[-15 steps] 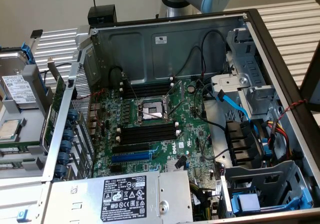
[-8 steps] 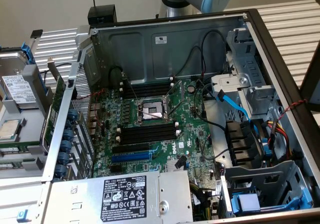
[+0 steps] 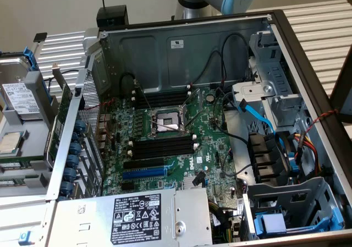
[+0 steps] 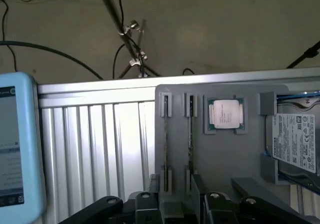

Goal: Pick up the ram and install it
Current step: 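Pick up the ram and move it above insertion slot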

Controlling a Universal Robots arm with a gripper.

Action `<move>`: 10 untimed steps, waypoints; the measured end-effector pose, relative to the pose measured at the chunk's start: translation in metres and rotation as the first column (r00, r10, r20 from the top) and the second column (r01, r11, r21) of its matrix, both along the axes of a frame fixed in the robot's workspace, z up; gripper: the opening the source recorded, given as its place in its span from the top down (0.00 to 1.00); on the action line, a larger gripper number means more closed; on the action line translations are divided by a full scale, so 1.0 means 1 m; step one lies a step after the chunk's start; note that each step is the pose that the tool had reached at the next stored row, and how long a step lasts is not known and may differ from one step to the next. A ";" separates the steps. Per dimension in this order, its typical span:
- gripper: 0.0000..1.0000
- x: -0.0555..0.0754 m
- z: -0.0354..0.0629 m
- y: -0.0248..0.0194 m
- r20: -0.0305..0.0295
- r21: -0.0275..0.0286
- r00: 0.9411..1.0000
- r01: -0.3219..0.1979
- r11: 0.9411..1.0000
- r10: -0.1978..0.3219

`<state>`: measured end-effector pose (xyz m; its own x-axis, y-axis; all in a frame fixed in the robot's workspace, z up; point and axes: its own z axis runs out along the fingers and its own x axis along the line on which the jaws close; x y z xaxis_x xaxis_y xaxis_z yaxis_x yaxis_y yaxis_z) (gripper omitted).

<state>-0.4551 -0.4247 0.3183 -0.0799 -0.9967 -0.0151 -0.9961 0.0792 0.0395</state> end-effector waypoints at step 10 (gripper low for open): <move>0.61 0.006 -0.0181 -0.0016 0.000 0.000 1.000 0.000 1.000 0.000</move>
